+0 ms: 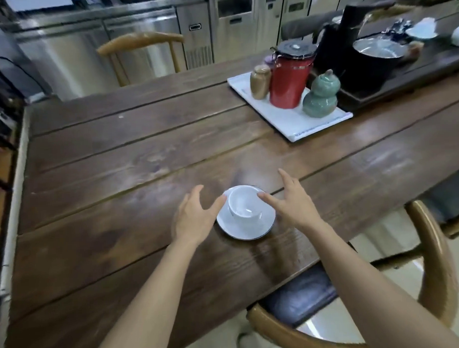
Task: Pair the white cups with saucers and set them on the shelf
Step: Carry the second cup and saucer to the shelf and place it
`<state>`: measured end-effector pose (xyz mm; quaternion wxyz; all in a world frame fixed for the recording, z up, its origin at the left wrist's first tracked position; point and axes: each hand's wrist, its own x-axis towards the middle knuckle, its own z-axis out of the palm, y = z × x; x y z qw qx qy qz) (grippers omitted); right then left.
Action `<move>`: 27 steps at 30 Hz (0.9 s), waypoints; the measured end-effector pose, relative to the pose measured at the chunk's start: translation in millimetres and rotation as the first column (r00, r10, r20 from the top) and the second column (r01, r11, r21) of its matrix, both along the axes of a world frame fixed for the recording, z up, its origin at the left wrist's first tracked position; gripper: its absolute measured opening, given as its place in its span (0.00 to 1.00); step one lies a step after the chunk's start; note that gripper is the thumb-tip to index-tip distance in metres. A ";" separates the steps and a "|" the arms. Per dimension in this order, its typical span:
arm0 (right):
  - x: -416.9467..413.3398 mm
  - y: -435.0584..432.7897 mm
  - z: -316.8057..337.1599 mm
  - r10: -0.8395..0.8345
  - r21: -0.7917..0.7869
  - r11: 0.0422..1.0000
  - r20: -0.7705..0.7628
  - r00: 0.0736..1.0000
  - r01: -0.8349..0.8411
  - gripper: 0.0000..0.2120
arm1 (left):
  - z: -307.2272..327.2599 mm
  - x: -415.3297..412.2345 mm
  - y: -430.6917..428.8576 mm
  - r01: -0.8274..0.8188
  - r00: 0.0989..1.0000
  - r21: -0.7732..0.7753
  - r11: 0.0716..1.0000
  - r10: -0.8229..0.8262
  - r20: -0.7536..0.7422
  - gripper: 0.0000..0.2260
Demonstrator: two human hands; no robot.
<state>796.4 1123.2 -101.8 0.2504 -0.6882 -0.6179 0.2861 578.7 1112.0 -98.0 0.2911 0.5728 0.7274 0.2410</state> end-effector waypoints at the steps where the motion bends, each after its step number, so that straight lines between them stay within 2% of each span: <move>1: 4.3 4.6 -7.5 0.001 -0.031 1.000 -0.055 0.998 -0.002 0.43 | -5.9 5.6 3.8 -0.002 1.000 -0.025 1.000 0.002 -0.027 0.34; 4: 10.2 10.3 -27.0 -0.002 -0.128 0.992 -0.202 0.979 -0.024 0.46 | -22.3 18.7 7.5 -0.008 0.998 -0.102 0.995 0.001 -0.062 0.36; 8: 7.4 16.3 -42.5 -0.001 -0.223 0.974 -0.199 0.980 -0.045 0.46 | -36.2 29.7 9.2 -0.044 0.999 -0.177 0.983 0.041 -0.020 0.38; 11: 6.6 21.5 -48.0 -0.002 -0.257 0.964 -0.253 0.968 -0.065 0.35 | -43.2 33.6 11.9 -0.078 0.993 -0.219 0.973 0.095 0.069 0.36; 13: 7.5 22.5 -49.6 0.007 -0.266 0.960 -0.302 0.953 -0.092 0.28 | -46.2 35.1 12.5 -0.105 0.965 -0.261 0.960 0.161 0.205 0.31; 16: 6.4 21.8 -49.3 -0.012 -0.313 0.944 -0.345 0.939 -0.103 0.16 | -46.6 37.8 13.9 -0.162 0.853 -0.357 0.920 0.312 0.418 0.23; 18: 3.6 22.0 -50.4 -0.041 -0.321 0.943 -0.368 0.929 -0.086 0.12 | -46.8 37.8 16.3 -0.180 0.801 -0.394 0.901 0.367 0.472 0.21; 22: -5.4 21.9 -46.6 -0.083 -0.306 0.949 -0.469 0.879 -0.074 0.11 | -40.3 34.9 14.0 -0.163 0.767 -0.401 0.902 0.371 0.523 0.24; 25: -15.6 21.9 -30.6 -0.112 -0.306 0.949 -0.562 0.820 -0.080 0.22 | -28.7 29.6 7.1 -0.172 0.706 -0.405 0.898 0.399 0.585 0.27; 27: -25.5 22.0 -16.7 -0.080 -0.257 0.963 -0.574 0.815 -0.086 0.22 | -18.5 22.1 3.2 -0.176 0.675 -0.394 0.902 0.402 0.619 0.29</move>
